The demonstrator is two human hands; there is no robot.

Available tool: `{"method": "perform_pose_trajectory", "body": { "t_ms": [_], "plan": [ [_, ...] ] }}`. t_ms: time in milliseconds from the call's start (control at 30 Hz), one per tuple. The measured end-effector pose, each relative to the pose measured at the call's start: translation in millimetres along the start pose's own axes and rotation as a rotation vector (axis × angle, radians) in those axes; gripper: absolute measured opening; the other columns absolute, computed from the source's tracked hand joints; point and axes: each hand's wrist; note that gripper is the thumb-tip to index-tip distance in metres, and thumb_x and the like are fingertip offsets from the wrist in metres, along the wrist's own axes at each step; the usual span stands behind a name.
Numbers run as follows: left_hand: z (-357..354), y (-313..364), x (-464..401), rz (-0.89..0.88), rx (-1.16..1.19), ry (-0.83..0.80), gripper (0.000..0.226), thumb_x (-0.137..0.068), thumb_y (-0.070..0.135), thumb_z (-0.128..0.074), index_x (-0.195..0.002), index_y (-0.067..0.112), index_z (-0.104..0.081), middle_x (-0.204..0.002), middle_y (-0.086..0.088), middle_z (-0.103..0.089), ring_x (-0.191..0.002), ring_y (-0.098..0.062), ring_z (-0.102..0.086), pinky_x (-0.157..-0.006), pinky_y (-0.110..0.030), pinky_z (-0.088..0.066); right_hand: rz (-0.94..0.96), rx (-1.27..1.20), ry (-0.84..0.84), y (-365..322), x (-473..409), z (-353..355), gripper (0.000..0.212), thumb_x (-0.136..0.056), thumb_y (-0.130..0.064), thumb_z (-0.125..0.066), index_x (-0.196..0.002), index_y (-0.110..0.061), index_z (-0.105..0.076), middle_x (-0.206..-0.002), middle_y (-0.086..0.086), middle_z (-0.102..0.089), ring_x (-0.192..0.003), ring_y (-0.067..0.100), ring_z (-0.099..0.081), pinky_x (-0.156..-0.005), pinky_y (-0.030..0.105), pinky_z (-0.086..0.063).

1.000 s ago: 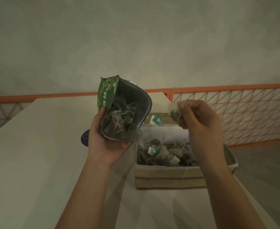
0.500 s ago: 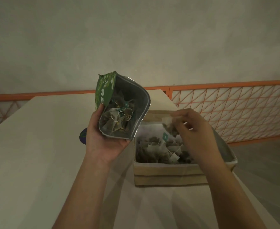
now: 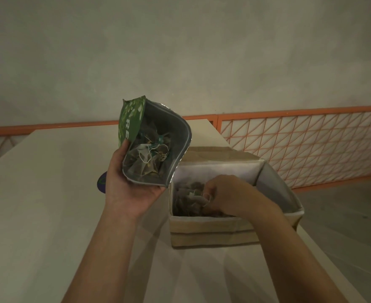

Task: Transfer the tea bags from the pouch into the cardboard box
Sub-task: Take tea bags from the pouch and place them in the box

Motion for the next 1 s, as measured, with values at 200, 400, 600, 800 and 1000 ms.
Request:
{"method": "perform_pose_trajectory", "body": {
  "t_ms": [200, 400, 600, 800, 1000],
  "plan": [
    [1, 0, 0, 0.010, 0.013, 0.001, 0.050, -0.091, 0.057, -0.053, -0.098, 0.017, -0.082, -0.120, -0.011, -0.073, -0.095, -0.029, -0.073, -0.079, -0.035, -0.060, -0.069, -0.059, 0.273, 14, -2, 7, 0.012, -0.090, -0.036, -0.062, -0.100, -0.029, -0.060, -0.107, -0.002, -0.060, -0.091, 0.016, -0.054, -0.080, 0.031, -0.048],
    [1, 1, -1, 0.019, 0.001, -0.002, 0.051, -0.091, 0.058, -0.051, -0.099, 0.017, -0.082, -0.120, -0.011, -0.072, -0.095, -0.029, -0.073, -0.076, -0.035, -0.060, 0.111, -0.208, 0.429, 1, 0, -1, 0.033, -0.085, -0.039, -0.068, -0.117, -0.036, -0.059, -0.127, -0.006, -0.048, -0.122, 0.018, -0.041, -0.103, 0.042, -0.038],
    [1, 1, -1, 0.027, -0.017, -0.013, 0.056, -0.092, 0.058, -0.050, -0.118, 0.016, -0.076, -0.126, -0.012, -0.070, -0.100, -0.027, -0.072, -0.079, -0.034, -0.059, 0.420, -0.348, 0.893, -49, 3, -6, 0.011, -0.081, -0.027, -0.073, -0.092, -0.024, -0.073, -0.090, -0.007, -0.050, -0.090, 0.013, -0.048, -0.079, 0.027, -0.042],
    [6, 4, -3, 0.050, 0.009, -0.022, 0.057, -0.091, 0.056, -0.053, -0.129, 0.017, -0.068, -0.127, -0.006, -0.069, -0.114, -0.021, -0.065, -0.104, -0.031, -0.044, 0.281, 0.202, 0.935, -81, -11, -19, 0.040, -0.081, -0.063, -0.058, -0.081, -0.028, -0.077, -0.099, 0.004, -0.051, -0.095, 0.027, -0.045, -0.078, 0.040, -0.035],
    [6, 3, -3, 0.033, 0.026, -0.039, 0.056, -0.093, 0.057, -0.049, -0.117, 0.014, -0.076, -0.122, -0.008, -0.071, -0.112, -0.021, -0.068, -0.096, -0.030, -0.053, 0.254, 0.144, 0.947, -91, -17, -27, 0.026, -0.074, -0.058, -0.068, -0.080, -0.034, -0.076, -0.100, 0.002, -0.049, -0.095, 0.026, -0.039, -0.076, 0.037, -0.025]
  ]
}}
Point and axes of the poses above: each hand's wrist, its own x-axis away from the middle knuckle, its own z-axis out of the back of the hand, y = z × x
